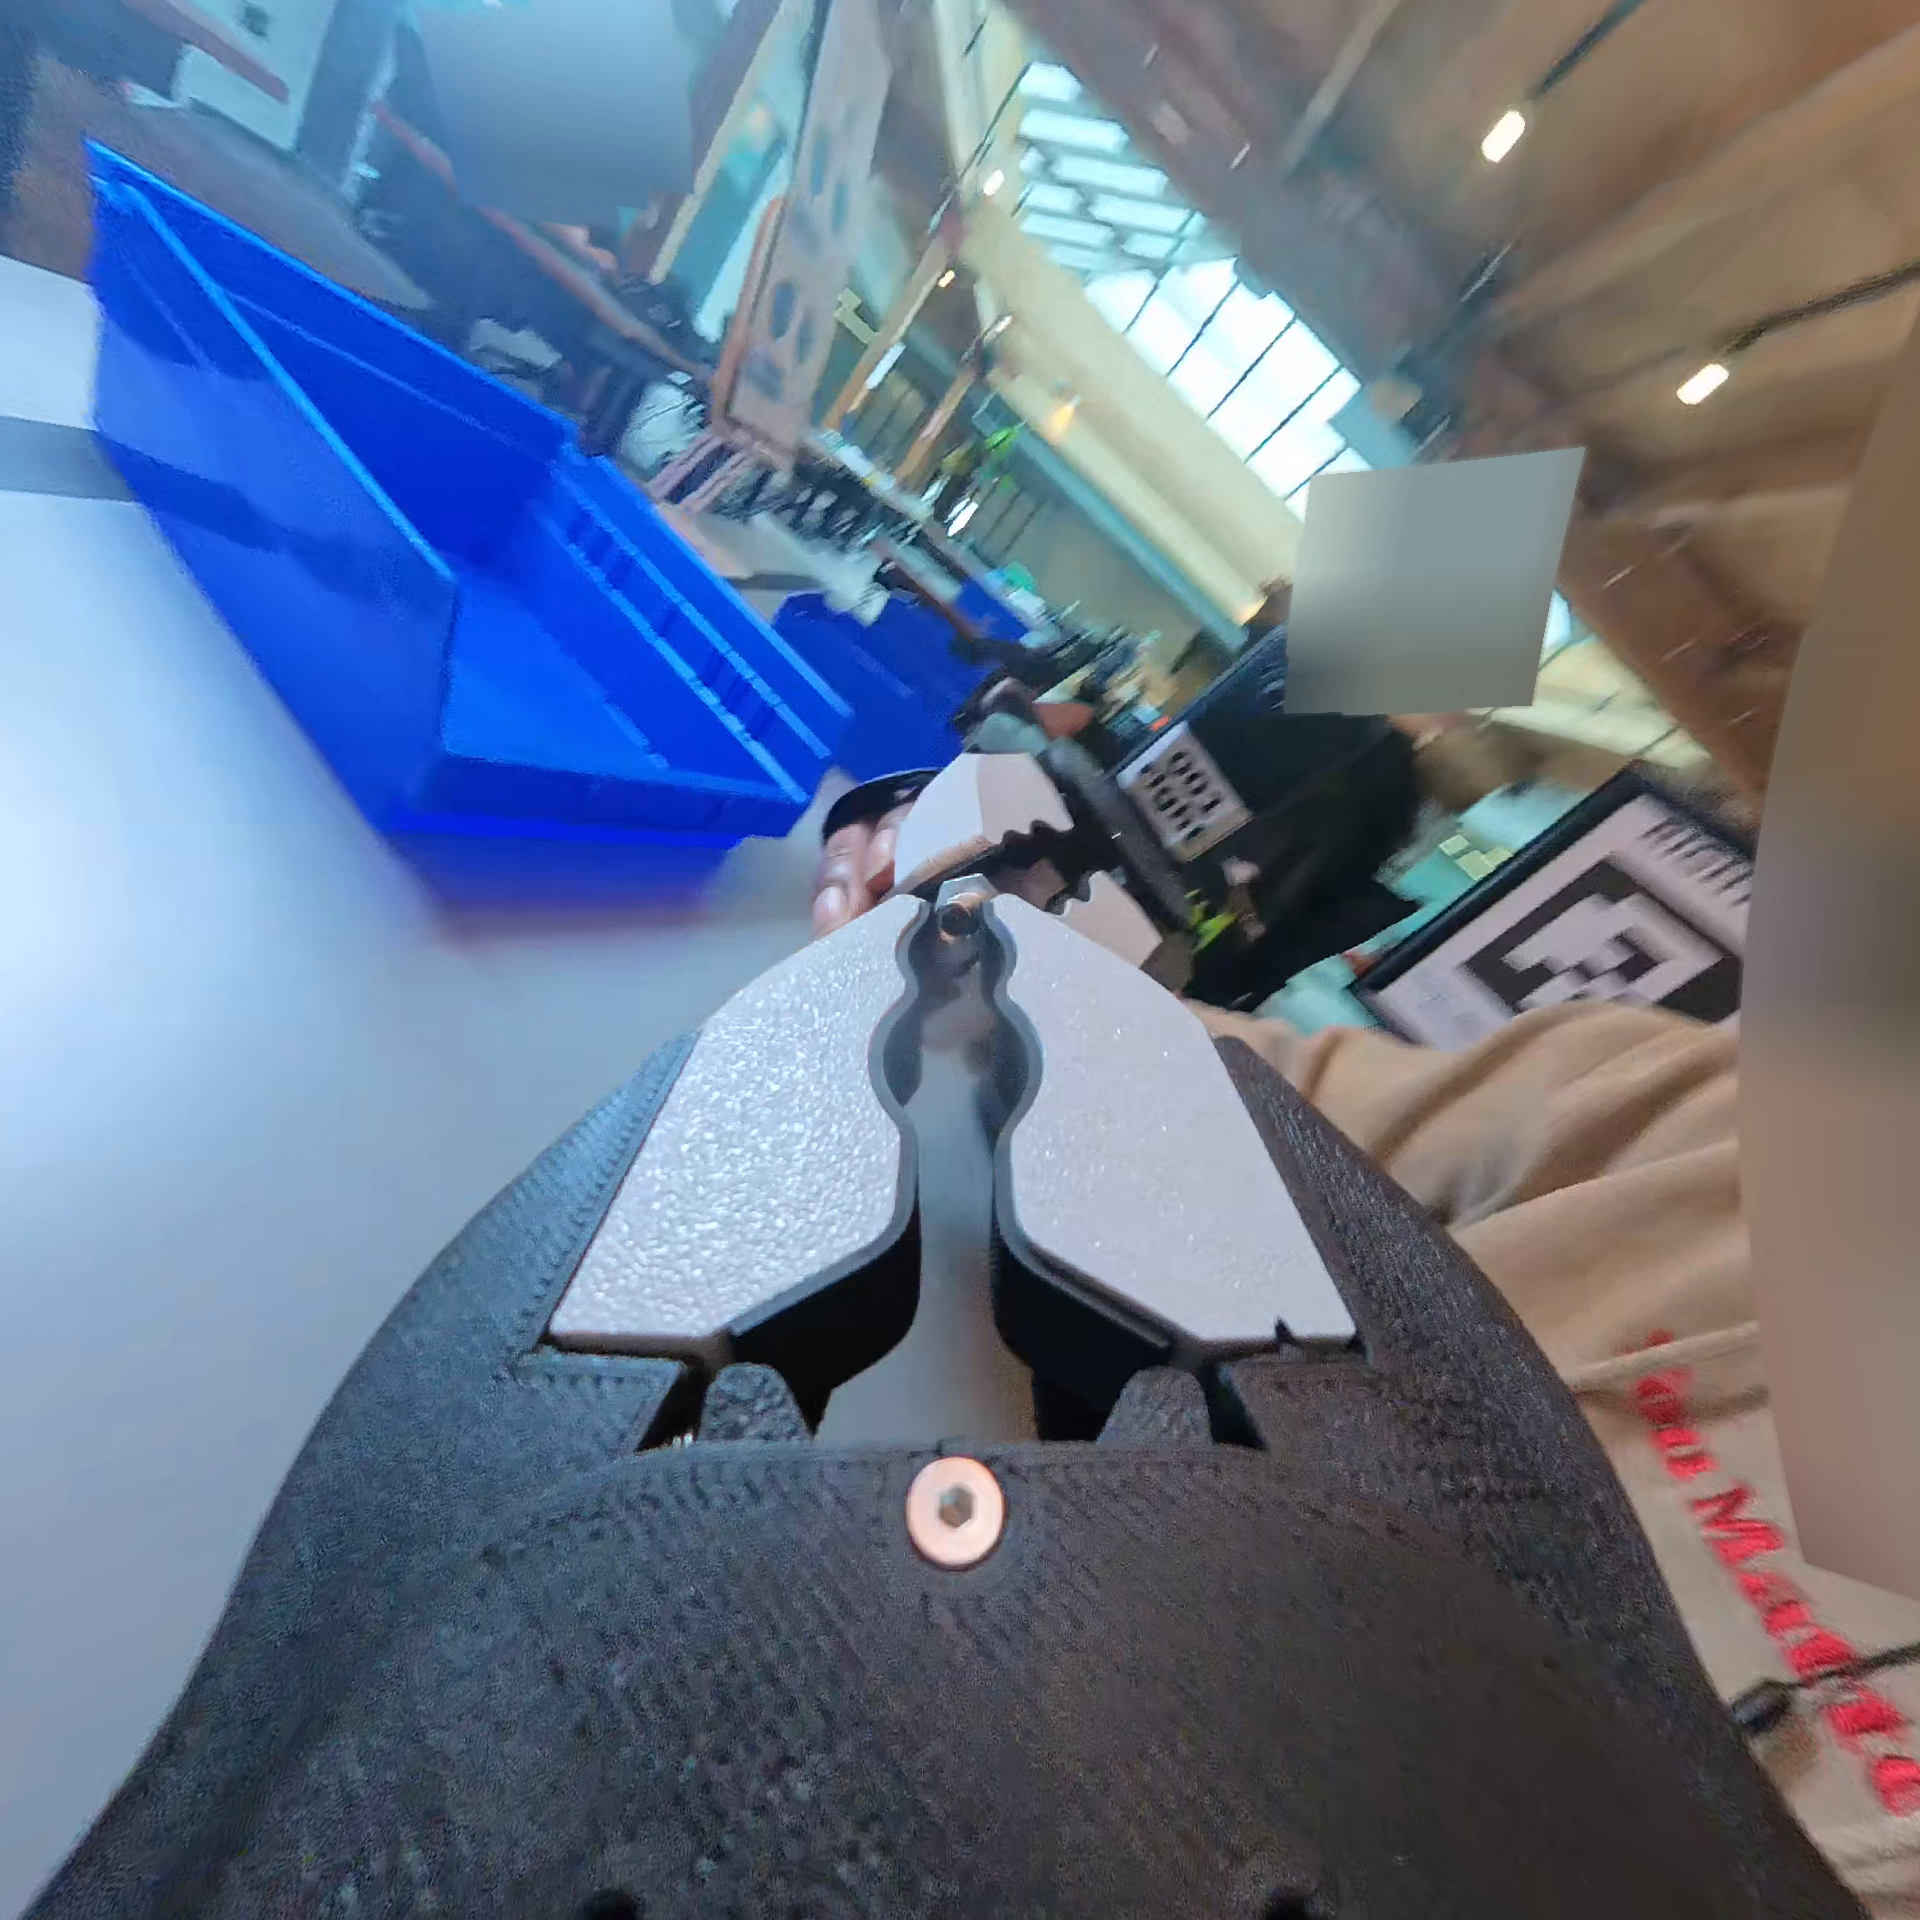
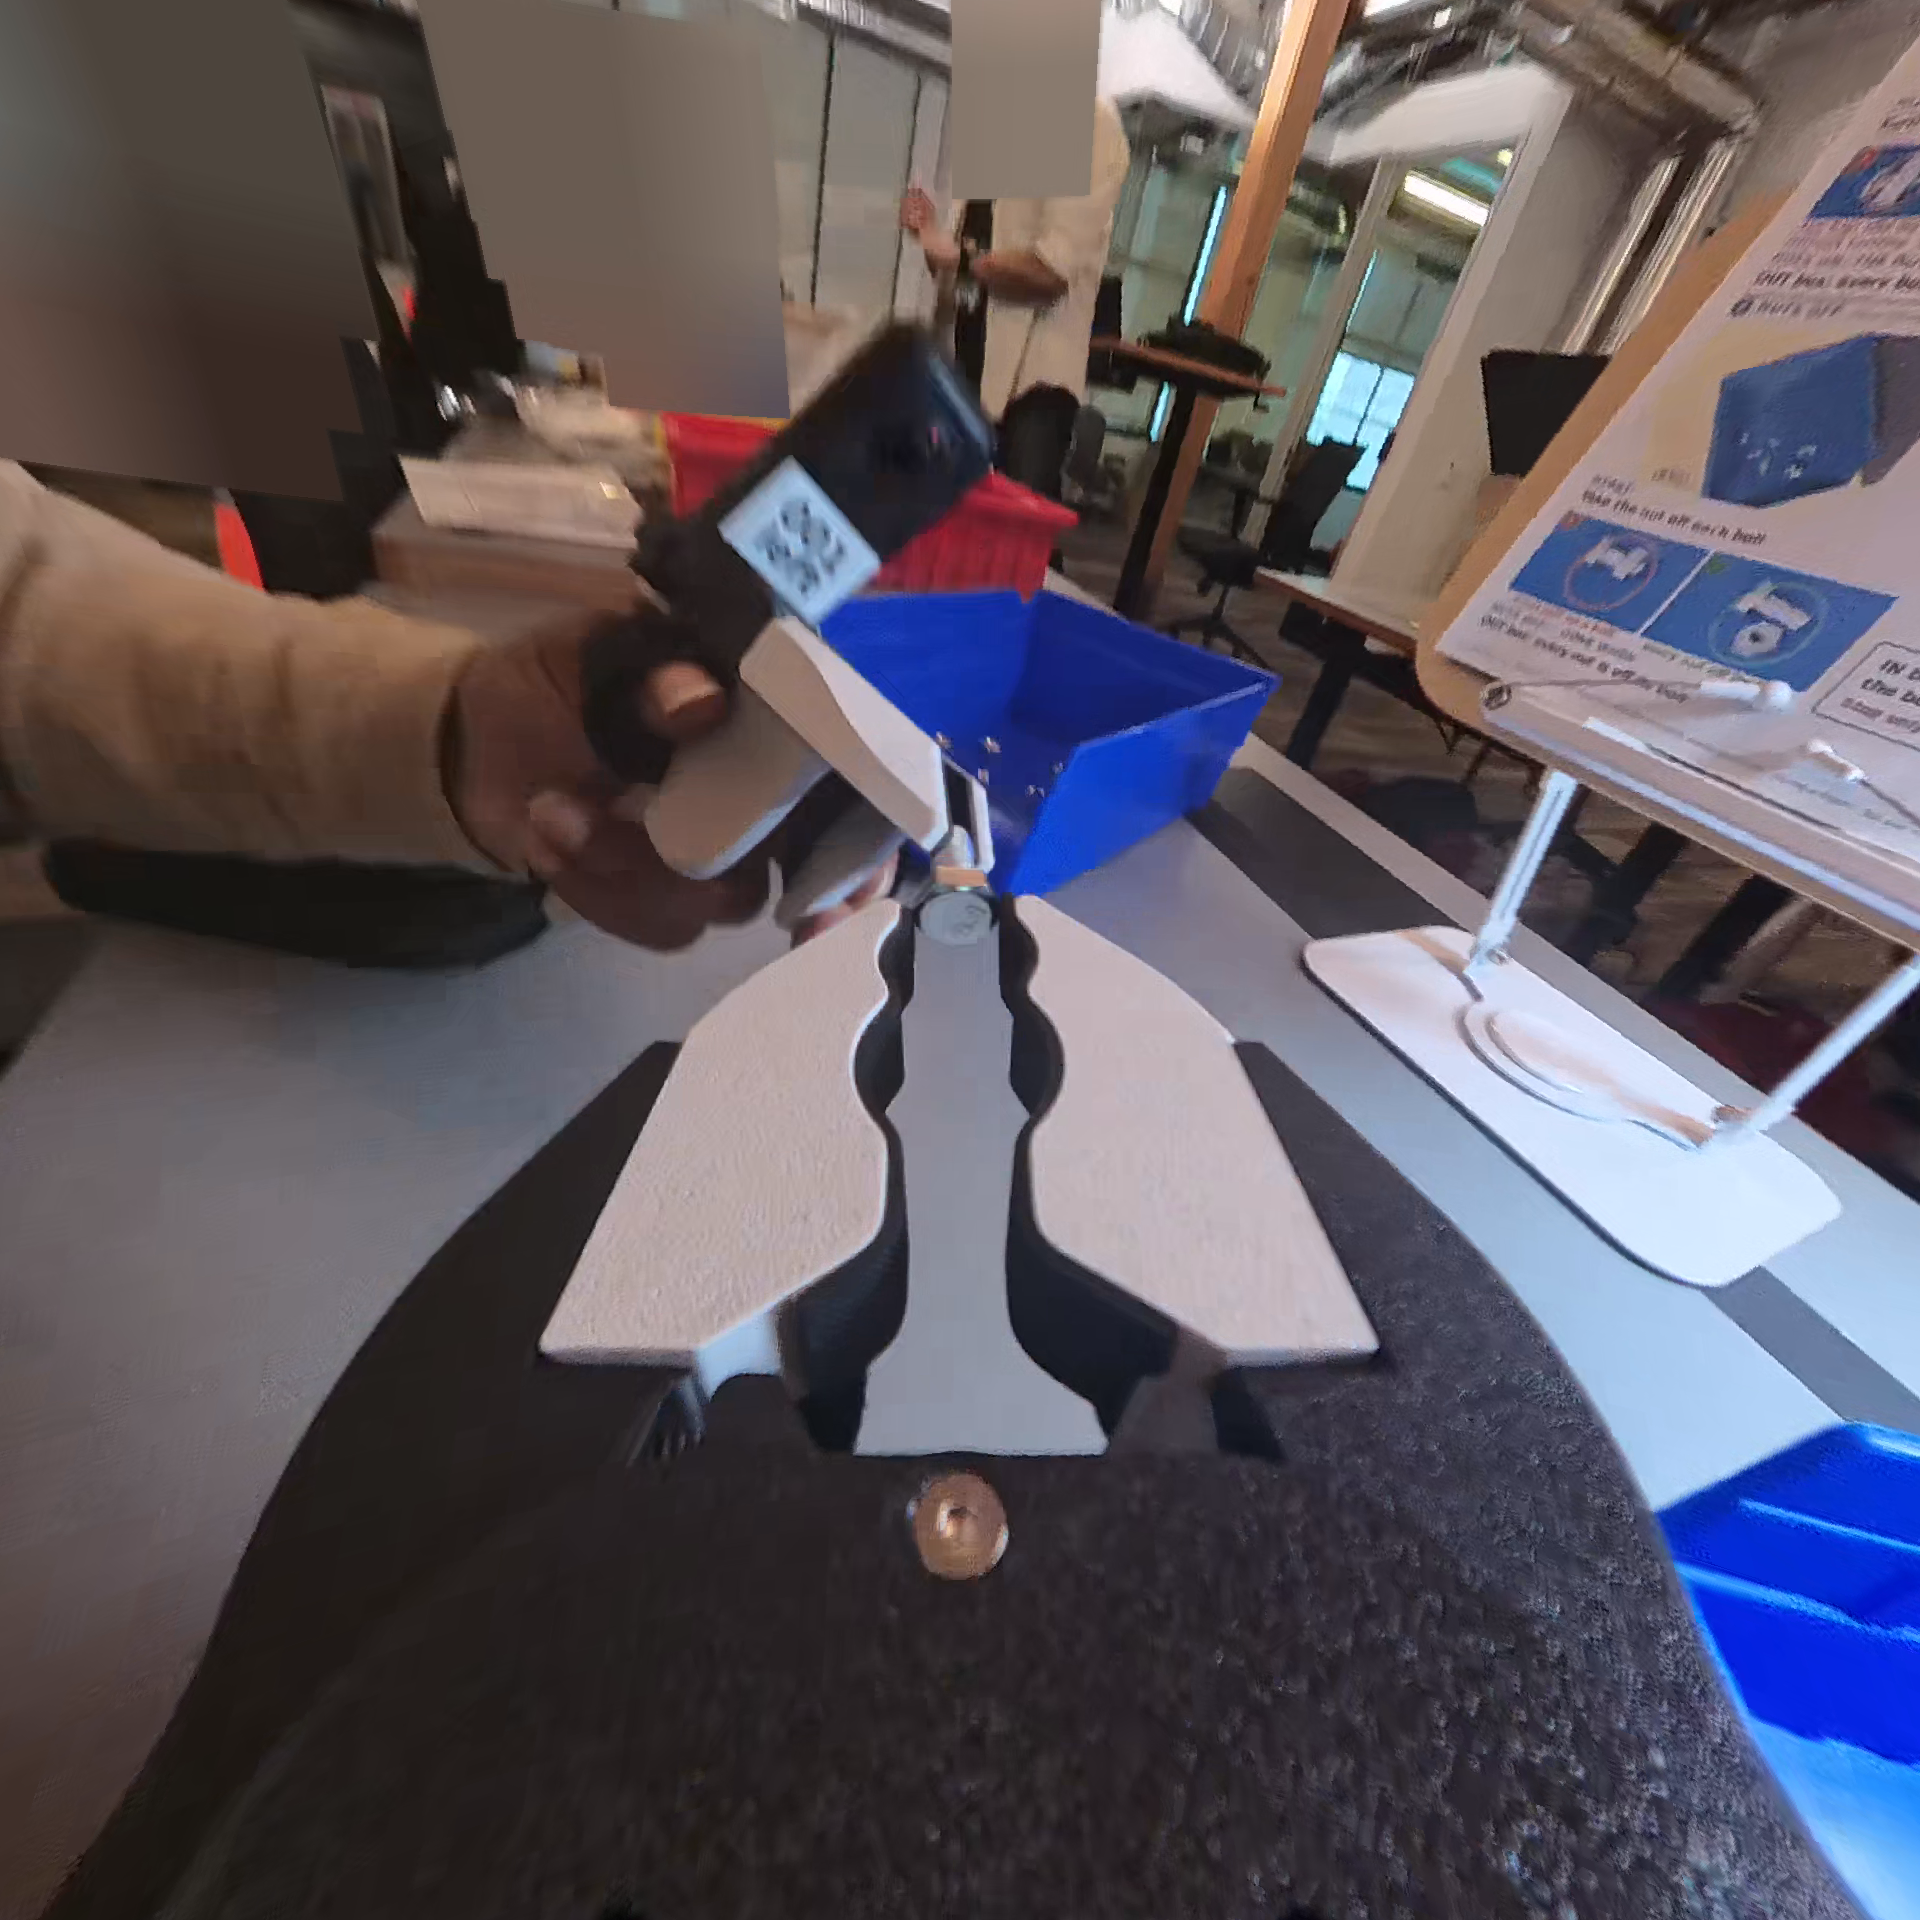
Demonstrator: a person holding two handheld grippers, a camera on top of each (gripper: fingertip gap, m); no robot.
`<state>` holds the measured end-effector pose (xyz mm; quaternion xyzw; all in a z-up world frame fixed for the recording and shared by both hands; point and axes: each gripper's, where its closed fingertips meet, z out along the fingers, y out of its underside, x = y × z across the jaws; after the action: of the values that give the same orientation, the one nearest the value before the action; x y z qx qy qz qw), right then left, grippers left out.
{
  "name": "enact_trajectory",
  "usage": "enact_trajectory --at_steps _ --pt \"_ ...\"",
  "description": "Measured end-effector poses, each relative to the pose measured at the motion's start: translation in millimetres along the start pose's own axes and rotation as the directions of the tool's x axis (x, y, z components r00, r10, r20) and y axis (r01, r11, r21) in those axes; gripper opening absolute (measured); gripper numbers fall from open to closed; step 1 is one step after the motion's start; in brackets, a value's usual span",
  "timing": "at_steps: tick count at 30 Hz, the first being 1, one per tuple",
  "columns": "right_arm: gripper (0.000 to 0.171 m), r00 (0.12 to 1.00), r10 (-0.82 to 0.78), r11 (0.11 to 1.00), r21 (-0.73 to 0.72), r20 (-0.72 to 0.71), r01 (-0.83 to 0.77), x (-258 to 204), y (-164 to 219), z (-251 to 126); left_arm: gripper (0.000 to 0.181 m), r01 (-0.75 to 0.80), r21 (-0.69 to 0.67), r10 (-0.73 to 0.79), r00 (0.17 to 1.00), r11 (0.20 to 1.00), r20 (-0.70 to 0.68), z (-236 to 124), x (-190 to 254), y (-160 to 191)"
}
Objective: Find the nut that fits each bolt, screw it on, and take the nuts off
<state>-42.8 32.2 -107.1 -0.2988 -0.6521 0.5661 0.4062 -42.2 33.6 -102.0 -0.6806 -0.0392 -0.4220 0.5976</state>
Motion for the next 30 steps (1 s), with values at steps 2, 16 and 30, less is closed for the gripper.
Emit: enact_trajectory --at_steps 2,16,30 --pt "0.015 0.997 -0.070 0.995 -0.078 -0.025 0.068 0.7 14.0 3.9 0.008 -0.136 -0.083 0.145 0.984 0.987 0.107 -2.1 -8.6 5.5" --pt "0.019 0.947 -0.225 0.949 -0.271 -0.229 0.160 13.7 47.2 21.0 0.008 -0.281 -0.223 0.347 0.866 0.933 0.360 -5.9 -34.7 15.2" --pt "0.015 0.875 -0.384 0.883 -0.393 -0.294 0.256 19.9 60.1 25.5 0.008 -0.272 -0.252 0.358 0.835 0.929 0.418 -8.2 -43.7 18.6"
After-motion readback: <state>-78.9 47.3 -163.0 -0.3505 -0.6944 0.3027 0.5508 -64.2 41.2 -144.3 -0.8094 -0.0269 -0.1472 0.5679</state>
